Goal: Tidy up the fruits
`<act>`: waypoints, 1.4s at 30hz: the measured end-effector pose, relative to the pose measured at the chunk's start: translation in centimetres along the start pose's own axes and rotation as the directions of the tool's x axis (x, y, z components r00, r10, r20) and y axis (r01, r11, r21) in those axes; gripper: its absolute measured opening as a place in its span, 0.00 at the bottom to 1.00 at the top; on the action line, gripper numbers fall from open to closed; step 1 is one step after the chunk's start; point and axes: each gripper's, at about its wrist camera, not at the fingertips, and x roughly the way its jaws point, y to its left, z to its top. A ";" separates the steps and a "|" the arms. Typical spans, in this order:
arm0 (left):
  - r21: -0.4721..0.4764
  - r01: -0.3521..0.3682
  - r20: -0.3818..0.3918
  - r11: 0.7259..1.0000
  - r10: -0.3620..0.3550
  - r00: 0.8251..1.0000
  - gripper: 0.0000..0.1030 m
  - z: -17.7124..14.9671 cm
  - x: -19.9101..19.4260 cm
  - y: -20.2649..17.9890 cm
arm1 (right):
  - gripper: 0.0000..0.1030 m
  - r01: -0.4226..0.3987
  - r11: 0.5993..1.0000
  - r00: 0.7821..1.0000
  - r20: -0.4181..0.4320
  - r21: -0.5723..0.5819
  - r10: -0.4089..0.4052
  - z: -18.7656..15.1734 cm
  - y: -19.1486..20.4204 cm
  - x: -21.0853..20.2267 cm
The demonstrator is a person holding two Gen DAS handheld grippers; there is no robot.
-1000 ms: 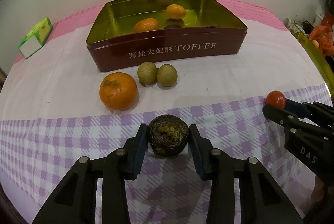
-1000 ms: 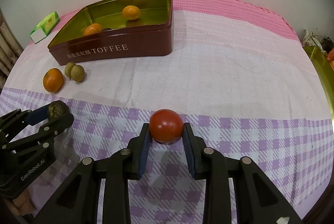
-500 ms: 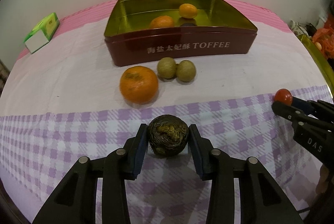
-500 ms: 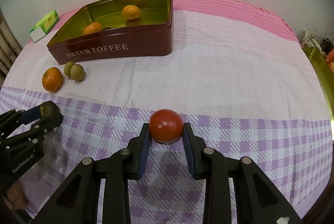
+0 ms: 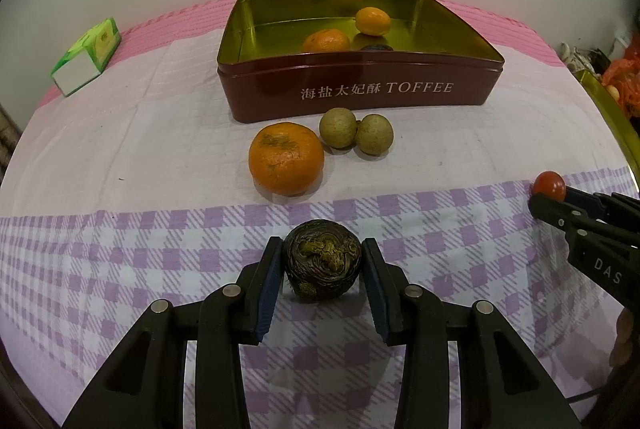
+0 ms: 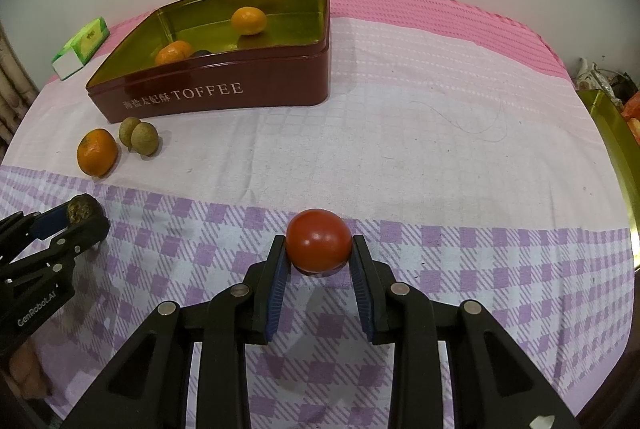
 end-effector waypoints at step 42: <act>-0.031 -0.001 0.050 1.000 0.003 0.999 0.39 4.4 -2.1 1.8 | 0.27 -0.019 0.999 1.000 0.017 -0.051 0.020 2.8 1.6 -2.1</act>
